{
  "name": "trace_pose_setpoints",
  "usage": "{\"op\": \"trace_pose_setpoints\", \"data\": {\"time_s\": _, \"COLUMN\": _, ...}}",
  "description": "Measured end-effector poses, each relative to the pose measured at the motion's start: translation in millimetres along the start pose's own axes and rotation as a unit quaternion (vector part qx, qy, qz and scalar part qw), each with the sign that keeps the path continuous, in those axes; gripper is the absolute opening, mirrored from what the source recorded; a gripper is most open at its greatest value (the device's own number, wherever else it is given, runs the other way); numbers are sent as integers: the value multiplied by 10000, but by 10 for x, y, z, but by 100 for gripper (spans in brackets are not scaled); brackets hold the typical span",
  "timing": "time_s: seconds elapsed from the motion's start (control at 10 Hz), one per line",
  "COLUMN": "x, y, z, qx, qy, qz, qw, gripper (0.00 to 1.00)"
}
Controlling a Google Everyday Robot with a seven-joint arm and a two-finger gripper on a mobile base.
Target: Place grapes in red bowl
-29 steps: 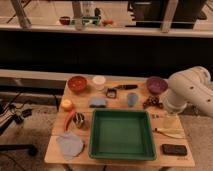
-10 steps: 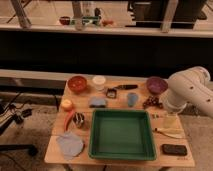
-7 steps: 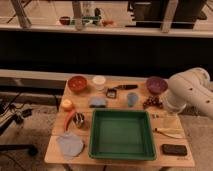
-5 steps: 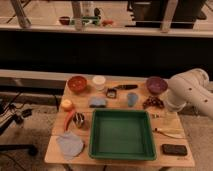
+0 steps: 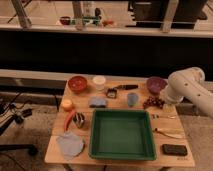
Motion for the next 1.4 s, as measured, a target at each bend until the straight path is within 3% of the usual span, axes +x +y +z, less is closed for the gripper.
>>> {"op": "trace_pose_setpoints", "data": {"time_s": 0.2, "x": 207, "y": -176, "z": 163, "qx": 55, "qy": -72, "qz": 125, "qw": 9999, "gripper": 80}}
{"op": "trace_pose_setpoints", "data": {"time_s": 0.6, "x": 375, "y": -357, "z": 520, "qx": 25, "qy": -237, "qz": 412, "qw": 9989, "gripper": 80}}
{"op": "trace_pose_setpoints", "data": {"time_s": 1.4, "x": 350, "y": -512, "z": 1020, "qx": -156, "qy": -405, "qz": 568, "qw": 9974, "gripper": 80}}
